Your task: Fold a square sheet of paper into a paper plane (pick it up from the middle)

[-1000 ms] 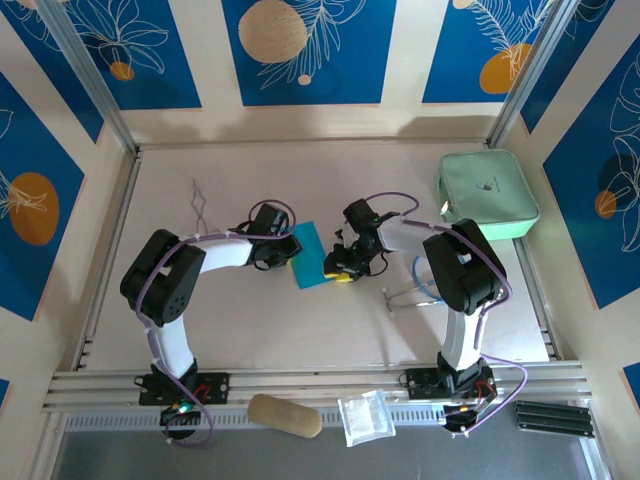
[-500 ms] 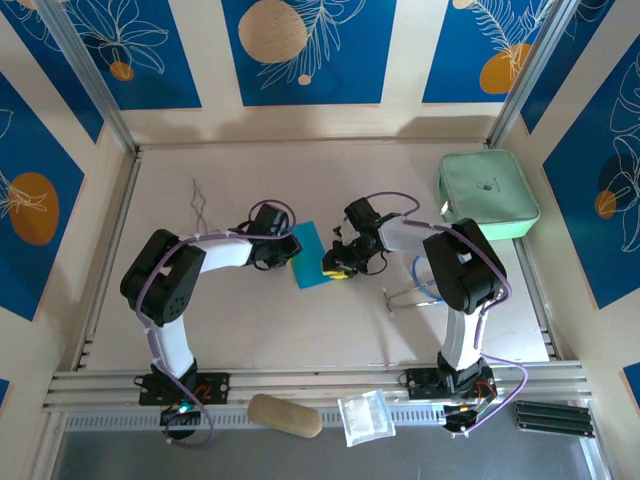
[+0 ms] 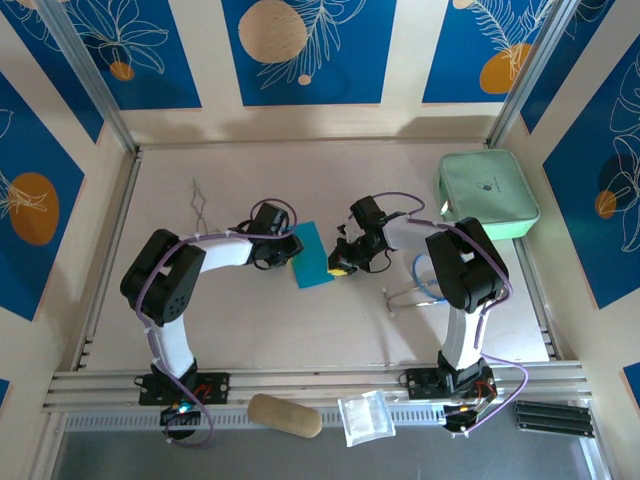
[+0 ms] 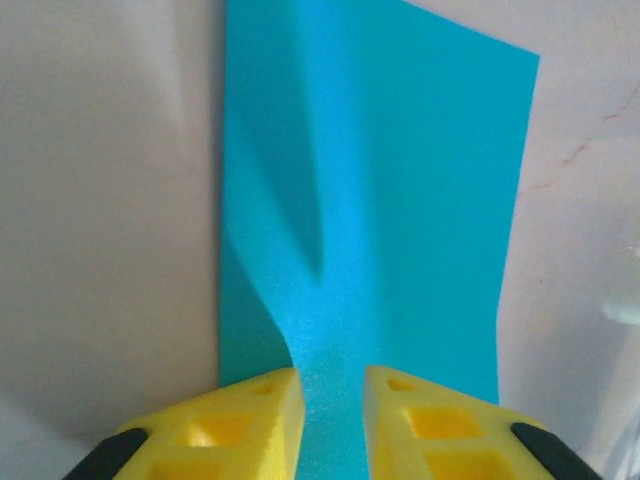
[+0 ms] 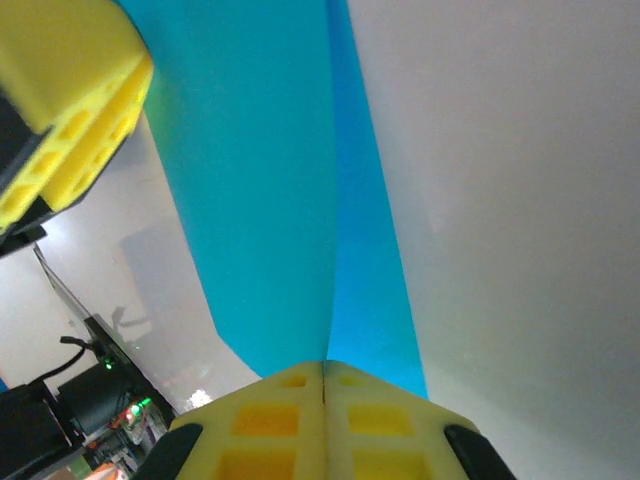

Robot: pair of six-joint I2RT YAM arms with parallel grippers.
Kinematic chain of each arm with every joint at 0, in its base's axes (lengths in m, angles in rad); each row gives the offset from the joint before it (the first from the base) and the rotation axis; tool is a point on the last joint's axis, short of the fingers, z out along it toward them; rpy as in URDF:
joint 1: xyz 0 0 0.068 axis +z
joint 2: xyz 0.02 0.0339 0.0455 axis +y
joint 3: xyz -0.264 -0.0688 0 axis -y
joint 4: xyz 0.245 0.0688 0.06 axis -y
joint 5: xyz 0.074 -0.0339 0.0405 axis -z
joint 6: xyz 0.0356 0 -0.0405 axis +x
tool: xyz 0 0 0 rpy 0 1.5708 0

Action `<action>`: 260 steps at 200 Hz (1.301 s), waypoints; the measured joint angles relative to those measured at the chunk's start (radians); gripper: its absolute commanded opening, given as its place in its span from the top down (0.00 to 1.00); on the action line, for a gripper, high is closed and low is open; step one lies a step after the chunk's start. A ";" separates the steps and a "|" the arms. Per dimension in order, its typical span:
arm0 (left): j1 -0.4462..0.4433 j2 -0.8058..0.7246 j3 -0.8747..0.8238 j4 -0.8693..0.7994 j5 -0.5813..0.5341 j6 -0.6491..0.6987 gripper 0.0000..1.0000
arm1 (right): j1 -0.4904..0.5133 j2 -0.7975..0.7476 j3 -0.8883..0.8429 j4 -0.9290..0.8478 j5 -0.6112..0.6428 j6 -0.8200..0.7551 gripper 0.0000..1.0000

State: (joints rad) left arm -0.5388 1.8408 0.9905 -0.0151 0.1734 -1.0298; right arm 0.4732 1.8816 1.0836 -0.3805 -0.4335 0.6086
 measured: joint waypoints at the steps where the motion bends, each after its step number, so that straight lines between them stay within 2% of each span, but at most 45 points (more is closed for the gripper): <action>1: 0.000 0.000 0.000 0.000 0.000 0.001 0.70 | 0.000 0.000 0.000 0.000 -0.001 0.002 1.00; 26: 0.000 -0.002 0.007 0.001 0.010 0.047 0.63 | -0.006 -0.006 0.000 -0.015 -0.005 0.000 1.00; 46: 0.004 -0.017 0.007 0.006 0.012 0.071 0.63 | -0.011 -0.026 -0.004 -0.028 -0.005 0.001 1.00; 149: 0.028 0.029 0.021 0.039 0.031 0.108 0.78 | -0.004 -0.069 -0.009 -0.039 -0.019 0.011 1.00; 215: 0.028 0.047 0.024 0.060 0.040 0.116 0.82 | 0.049 0.037 0.115 -0.026 -0.038 0.019 1.00; 260: 0.028 0.048 0.024 0.060 0.040 0.119 0.85 | 0.059 0.079 0.127 -0.008 -0.017 0.055 1.00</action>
State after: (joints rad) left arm -0.5106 1.8885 1.0149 0.0448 0.2131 -0.9104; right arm 0.5320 1.9610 1.2106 -0.3889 -0.4507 0.6632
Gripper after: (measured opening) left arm 0.155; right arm 0.055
